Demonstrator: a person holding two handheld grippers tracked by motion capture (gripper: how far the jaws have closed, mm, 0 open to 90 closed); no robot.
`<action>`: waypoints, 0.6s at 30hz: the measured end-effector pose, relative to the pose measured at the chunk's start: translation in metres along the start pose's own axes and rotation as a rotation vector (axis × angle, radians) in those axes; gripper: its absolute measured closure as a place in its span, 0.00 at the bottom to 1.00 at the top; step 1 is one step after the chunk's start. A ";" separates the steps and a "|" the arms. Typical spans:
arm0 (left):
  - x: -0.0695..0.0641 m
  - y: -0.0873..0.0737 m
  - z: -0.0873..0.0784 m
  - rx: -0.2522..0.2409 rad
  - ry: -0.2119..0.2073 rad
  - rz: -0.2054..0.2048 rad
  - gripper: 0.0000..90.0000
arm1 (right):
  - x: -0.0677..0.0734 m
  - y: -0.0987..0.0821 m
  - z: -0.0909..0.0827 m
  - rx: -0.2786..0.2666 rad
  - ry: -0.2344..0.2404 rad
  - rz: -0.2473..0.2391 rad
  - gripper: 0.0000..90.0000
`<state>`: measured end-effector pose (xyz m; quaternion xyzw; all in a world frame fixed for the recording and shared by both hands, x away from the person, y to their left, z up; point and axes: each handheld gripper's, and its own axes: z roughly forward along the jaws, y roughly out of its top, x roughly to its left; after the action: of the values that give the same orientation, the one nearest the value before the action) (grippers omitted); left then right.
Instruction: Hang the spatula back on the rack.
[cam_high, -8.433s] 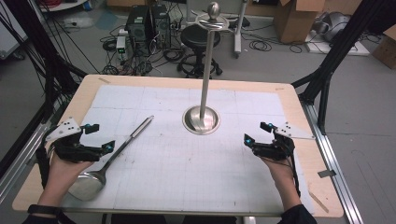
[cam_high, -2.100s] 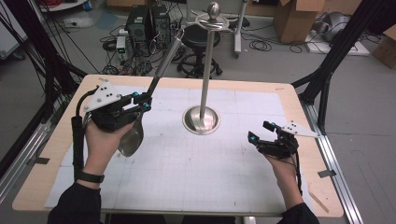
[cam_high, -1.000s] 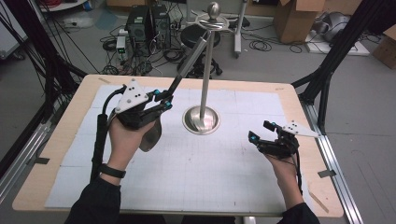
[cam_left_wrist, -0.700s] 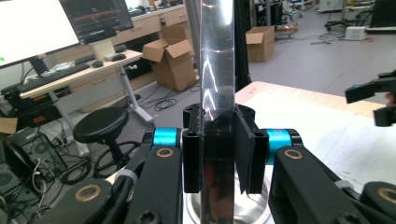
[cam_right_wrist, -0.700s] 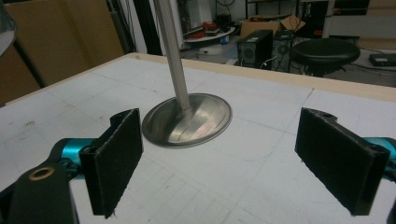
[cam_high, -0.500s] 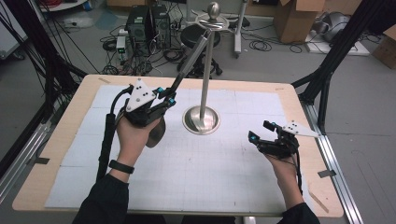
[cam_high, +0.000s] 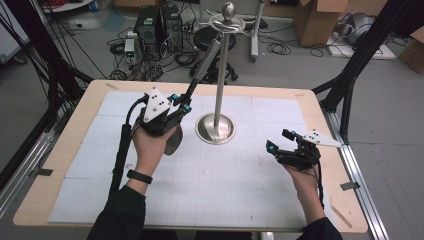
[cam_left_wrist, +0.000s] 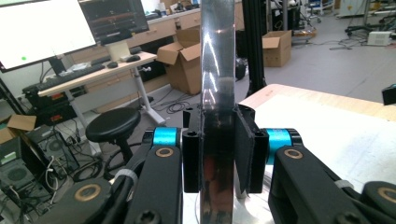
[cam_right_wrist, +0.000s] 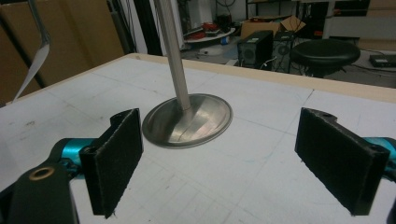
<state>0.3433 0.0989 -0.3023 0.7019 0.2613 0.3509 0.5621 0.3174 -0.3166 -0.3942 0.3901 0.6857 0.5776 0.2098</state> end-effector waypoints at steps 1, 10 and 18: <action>0.000 -0.001 0.001 -0.003 0.002 0.000 0.83 | 0.000 0.000 0.000 0.000 -0.001 -0.001 0.16; -0.004 -0.006 0.009 -0.008 0.024 0.007 0.83 | -0.001 0.000 0.000 -0.003 0.000 0.005 0.16; -0.007 -0.010 0.016 -0.017 0.029 -0.001 0.83 | -0.001 0.000 0.000 -0.005 -0.001 0.000 0.16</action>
<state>0.3523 0.0862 -0.3150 0.6918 0.2667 0.3632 0.5642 0.3176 -0.3175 -0.3943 0.3896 0.6843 0.5791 0.2111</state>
